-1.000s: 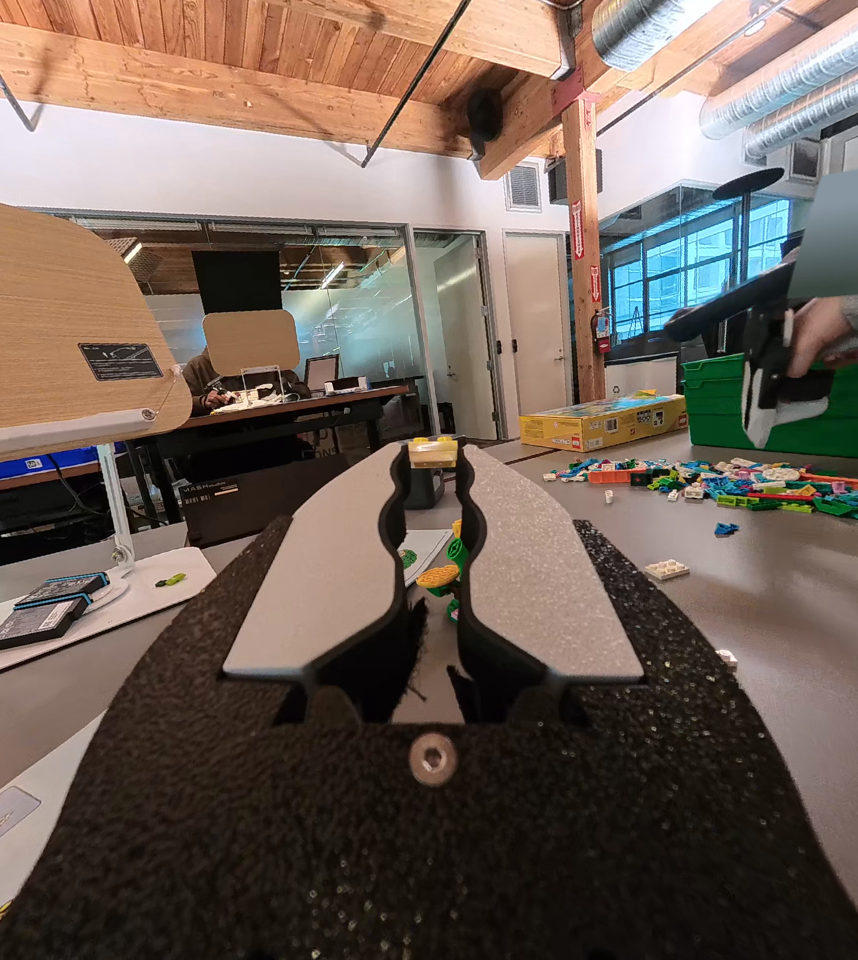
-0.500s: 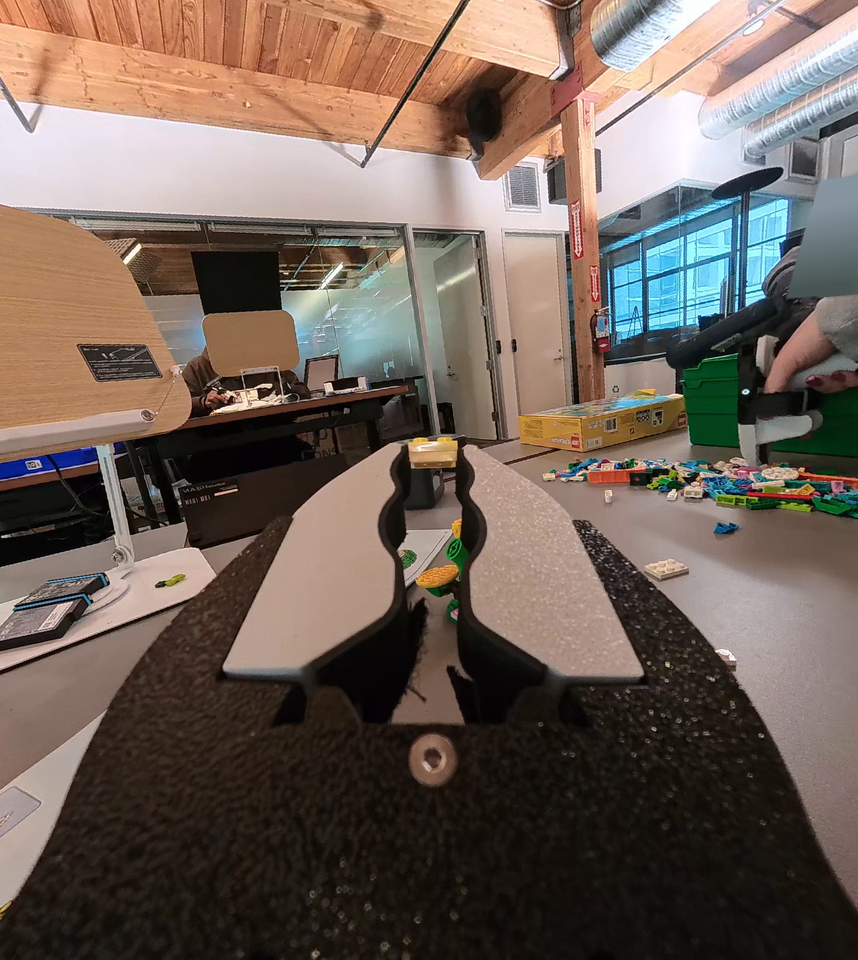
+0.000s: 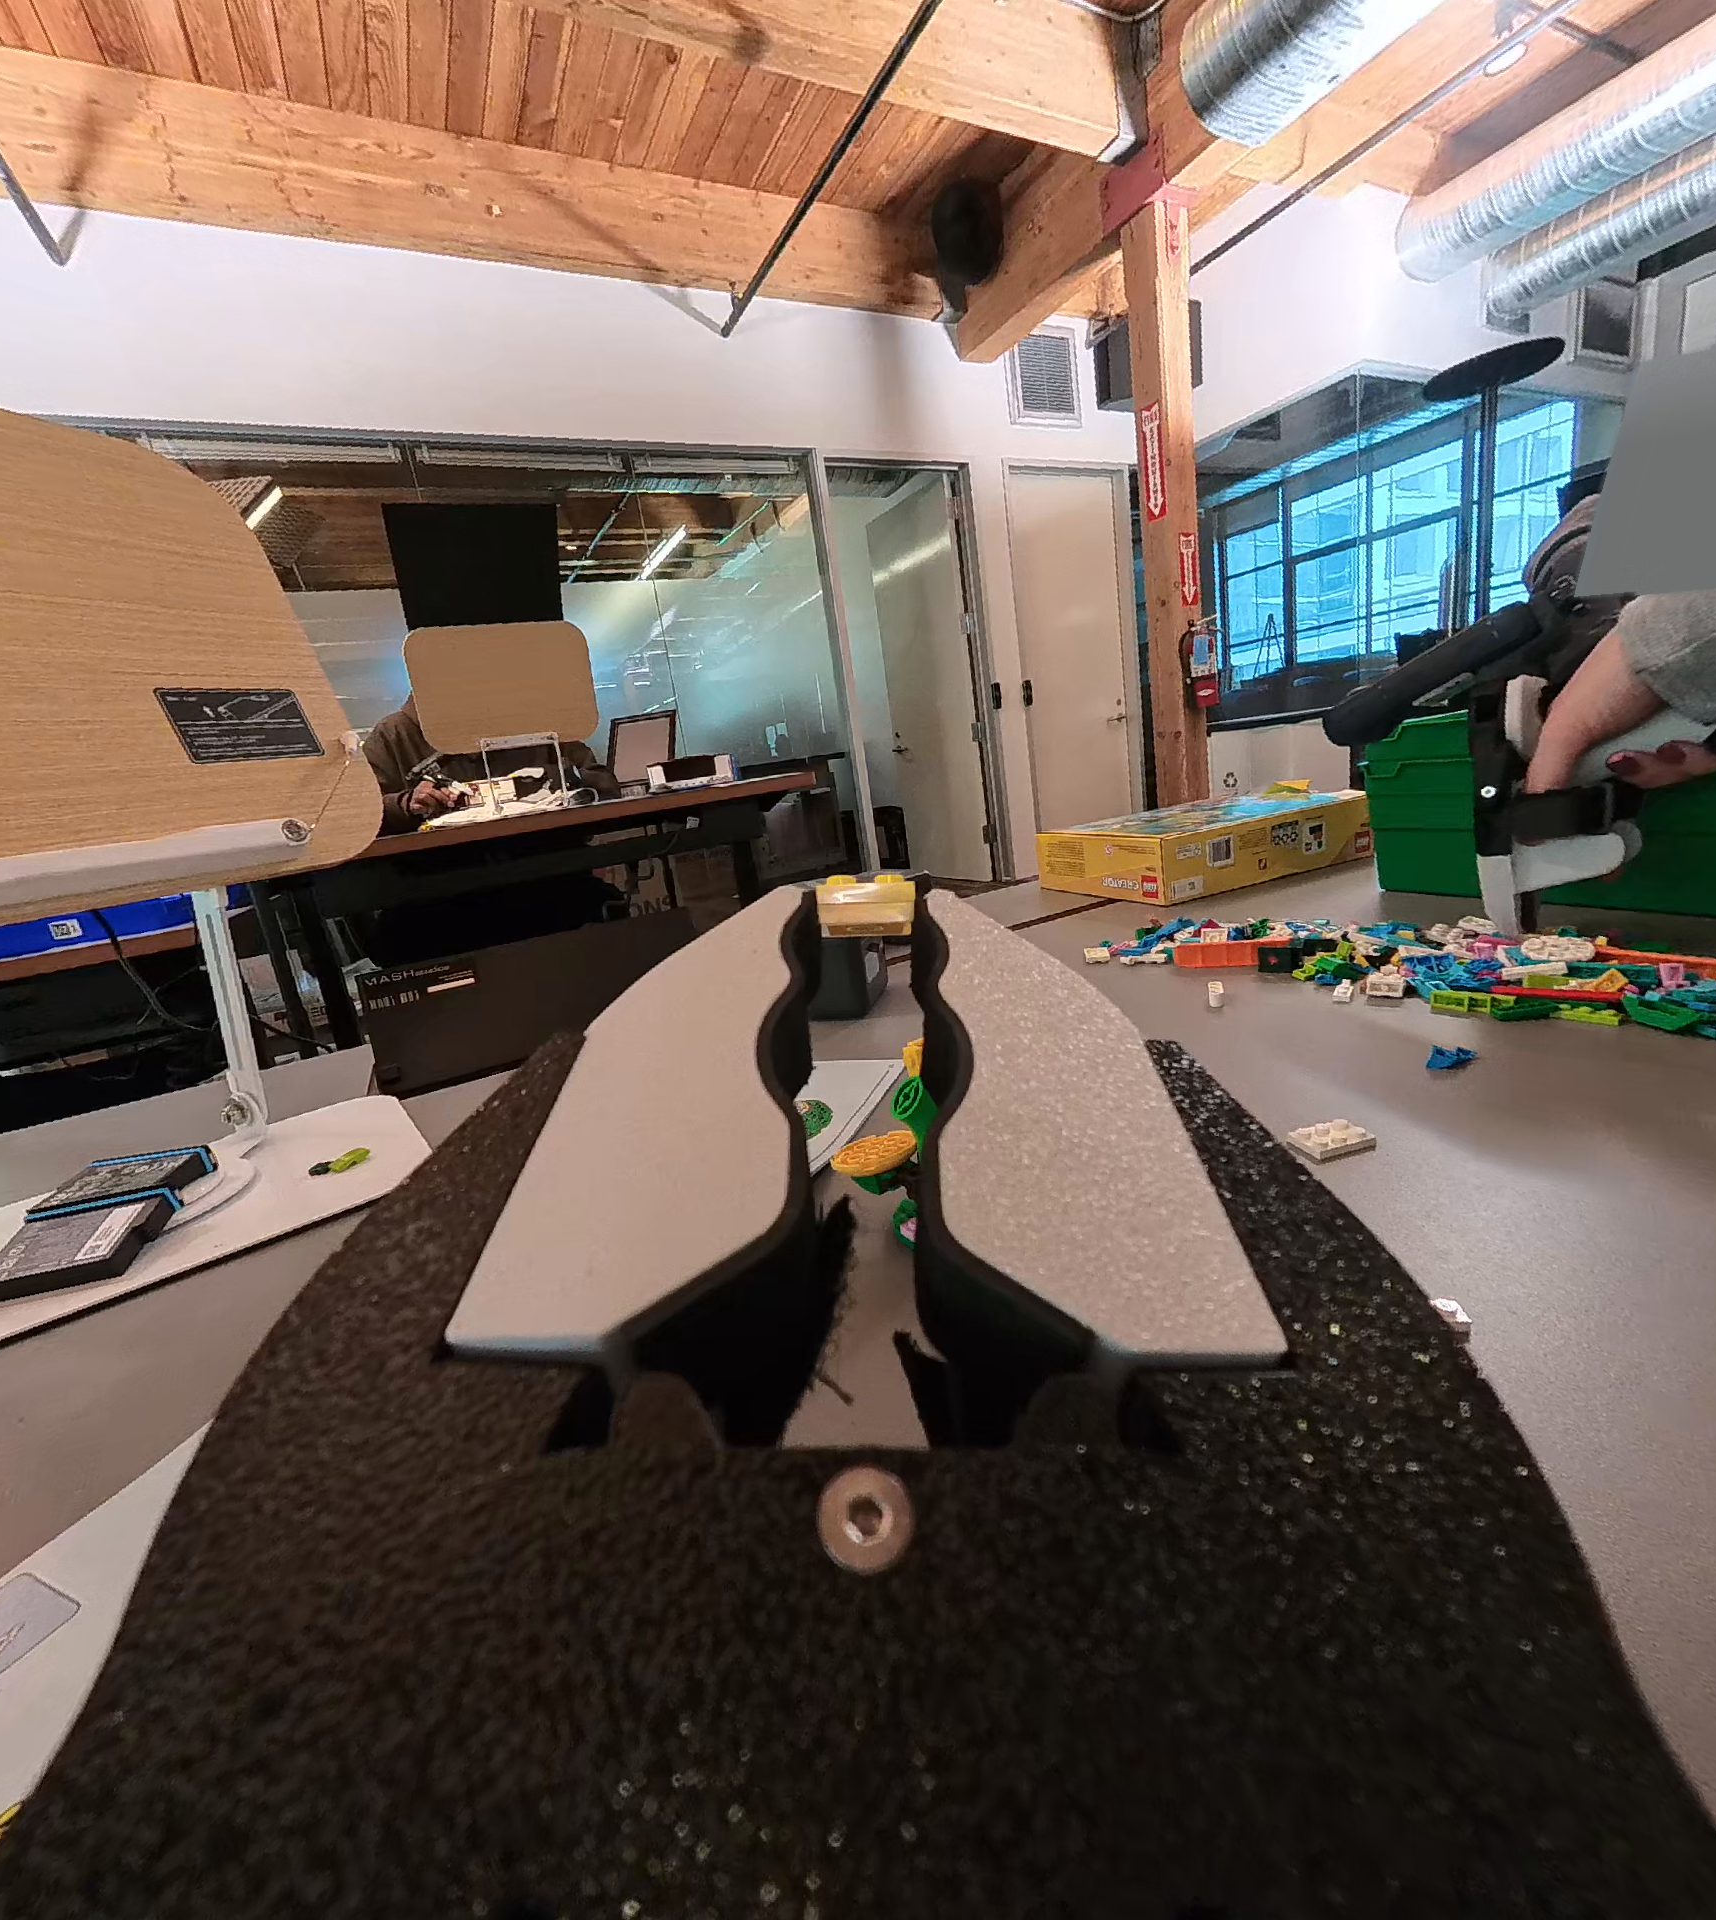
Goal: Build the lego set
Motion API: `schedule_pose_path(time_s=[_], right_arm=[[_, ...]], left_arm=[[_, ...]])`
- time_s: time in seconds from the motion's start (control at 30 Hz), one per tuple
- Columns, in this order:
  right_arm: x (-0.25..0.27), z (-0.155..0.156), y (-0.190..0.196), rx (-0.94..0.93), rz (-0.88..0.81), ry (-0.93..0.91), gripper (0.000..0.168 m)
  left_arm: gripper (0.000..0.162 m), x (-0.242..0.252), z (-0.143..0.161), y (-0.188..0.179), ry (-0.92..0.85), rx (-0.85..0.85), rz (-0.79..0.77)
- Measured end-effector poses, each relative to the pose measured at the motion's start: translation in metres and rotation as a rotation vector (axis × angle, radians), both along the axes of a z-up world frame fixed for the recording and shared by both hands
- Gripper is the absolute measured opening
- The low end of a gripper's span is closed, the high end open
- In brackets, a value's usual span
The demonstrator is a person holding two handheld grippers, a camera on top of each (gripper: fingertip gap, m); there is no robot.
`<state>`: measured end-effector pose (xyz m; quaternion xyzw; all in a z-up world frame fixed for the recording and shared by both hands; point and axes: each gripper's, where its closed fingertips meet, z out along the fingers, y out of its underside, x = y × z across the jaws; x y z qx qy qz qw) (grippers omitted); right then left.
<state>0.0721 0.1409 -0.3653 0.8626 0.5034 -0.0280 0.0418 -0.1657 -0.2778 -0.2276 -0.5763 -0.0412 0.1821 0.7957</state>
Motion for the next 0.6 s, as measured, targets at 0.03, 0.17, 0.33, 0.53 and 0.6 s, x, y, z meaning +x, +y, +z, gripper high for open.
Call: schedule_pose_path(time_s=[0.03,0.17,0.33,0.53,0.6], right_arm=[[0.0004,-0.0002,0.0004,0.003,0.003,-0.003,0.023],[0.0008,-0.0004,0.0003,0.022,0.026,-0.017,0.026],[-0.0005,-0.0006,-0.0007,0.041,0.065,-0.024,0.028],[-0.0002,-0.0004,0.0005,0.066,0.12,-0.036,0.02],[-0.0008,0.0019,-0.0001,0.064,0.127,-0.033,0.02]], left_arm=[[0.016,0.0,0.0,-0.0001,0.0,0.0,0.0],[0.016,-0.0001,0.0,-0.0001,0.0,0.0,0.001],[0.016,0.0,-0.0001,0.0,0.0,0.0,0.0],[0.016,-0.0001,0.0001,0.0001,-0.002,0.001,-0.001],[0.016,-0.0002,0.0001,0.0002,-0.002,0.002,0.0]])
